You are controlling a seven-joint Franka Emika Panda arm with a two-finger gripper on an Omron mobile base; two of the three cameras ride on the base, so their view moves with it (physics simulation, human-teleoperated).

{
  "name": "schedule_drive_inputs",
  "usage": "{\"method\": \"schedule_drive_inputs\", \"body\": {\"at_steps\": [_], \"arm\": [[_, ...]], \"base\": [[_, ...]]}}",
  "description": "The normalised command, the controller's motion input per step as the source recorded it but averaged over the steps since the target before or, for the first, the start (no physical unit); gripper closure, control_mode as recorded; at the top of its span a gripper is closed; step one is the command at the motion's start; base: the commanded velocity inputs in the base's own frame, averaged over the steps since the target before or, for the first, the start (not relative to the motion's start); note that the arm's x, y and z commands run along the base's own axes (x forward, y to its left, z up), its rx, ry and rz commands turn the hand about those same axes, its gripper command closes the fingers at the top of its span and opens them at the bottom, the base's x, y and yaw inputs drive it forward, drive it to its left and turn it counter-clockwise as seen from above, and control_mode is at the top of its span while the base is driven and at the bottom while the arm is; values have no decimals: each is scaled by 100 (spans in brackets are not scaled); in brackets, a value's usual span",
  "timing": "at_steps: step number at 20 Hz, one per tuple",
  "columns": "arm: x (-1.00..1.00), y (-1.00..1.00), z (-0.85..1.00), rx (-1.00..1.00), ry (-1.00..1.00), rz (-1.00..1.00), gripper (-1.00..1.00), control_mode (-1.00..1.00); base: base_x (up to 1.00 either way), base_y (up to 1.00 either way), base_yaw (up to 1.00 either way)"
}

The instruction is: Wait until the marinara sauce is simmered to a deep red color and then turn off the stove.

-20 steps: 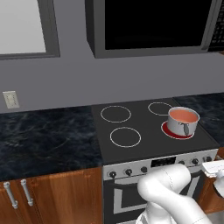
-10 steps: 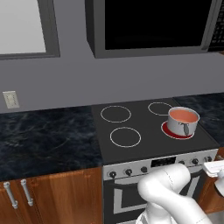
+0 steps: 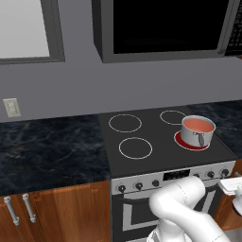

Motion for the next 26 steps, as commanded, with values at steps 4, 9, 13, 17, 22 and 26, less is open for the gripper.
{"method": "schedule_drive_inputs", "body": {"at_steps": [4, 9, 13, 17, 22, 26], "arm": [[8, 0, -22, 0, 0, 0, -100, -100], [24, 0, -6, 0, 0, 0, -100, -100], [30, 0, 0, 0, 0, 0, -100, -100], [16, 0, 0, 0, 0, 0, -100, -100], [4, 0, 0, 0, 0, 0, -100, -100], [0, 0, 0, 0, 0, 0, -100, -100]], "base": [[0, 0, 0], [0, 0, 0], [0, 0, 0], [0, 0, 0], [0, 0, 0], [0, 0, 0]]}}
